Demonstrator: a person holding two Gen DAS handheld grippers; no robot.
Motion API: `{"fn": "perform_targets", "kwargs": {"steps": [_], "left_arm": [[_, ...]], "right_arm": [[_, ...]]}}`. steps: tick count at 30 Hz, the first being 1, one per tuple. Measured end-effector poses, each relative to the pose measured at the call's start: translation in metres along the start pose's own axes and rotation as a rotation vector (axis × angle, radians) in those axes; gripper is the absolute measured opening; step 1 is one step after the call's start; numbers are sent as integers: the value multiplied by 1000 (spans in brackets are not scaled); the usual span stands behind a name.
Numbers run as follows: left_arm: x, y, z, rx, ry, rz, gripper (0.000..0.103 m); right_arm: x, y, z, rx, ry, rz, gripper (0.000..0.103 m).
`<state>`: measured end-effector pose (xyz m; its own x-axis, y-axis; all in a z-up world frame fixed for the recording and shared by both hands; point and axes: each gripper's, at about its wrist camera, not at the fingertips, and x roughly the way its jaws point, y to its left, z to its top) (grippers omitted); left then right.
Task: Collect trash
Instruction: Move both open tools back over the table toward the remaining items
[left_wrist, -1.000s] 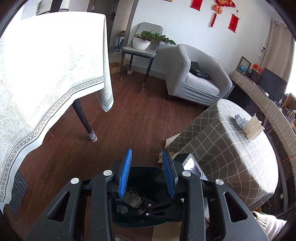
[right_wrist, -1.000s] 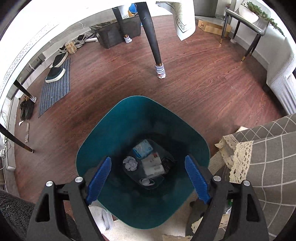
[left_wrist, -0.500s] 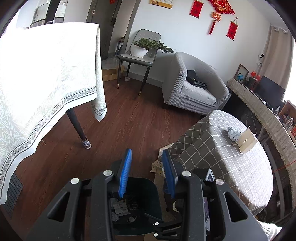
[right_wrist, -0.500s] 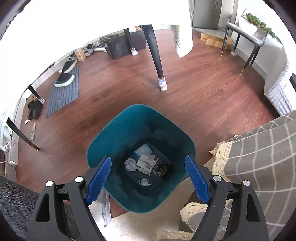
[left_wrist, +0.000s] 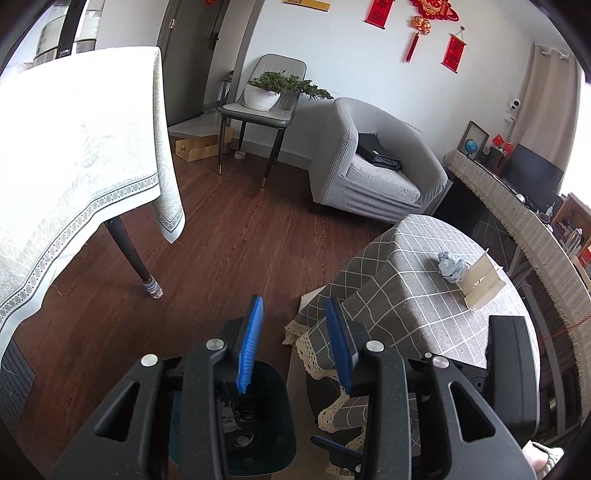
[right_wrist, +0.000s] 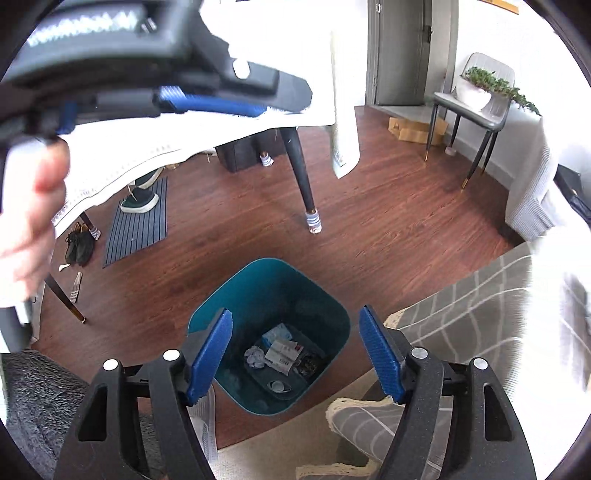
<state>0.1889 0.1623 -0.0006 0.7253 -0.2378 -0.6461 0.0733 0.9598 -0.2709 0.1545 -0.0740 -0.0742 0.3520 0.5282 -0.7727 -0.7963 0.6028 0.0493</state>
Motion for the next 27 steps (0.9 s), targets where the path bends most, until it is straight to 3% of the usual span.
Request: {"fn": "perform_targets", "kwargs": {"steps": [13,27], "left_arm": [[24,-49,0,40,21,-45,51],[53,-91,-2,93,48,-87,65]], "right_arm": [[-67,-50,-14,92,-121,-110,72],[-138,-133,-44,274,-284,-397,75]]}}
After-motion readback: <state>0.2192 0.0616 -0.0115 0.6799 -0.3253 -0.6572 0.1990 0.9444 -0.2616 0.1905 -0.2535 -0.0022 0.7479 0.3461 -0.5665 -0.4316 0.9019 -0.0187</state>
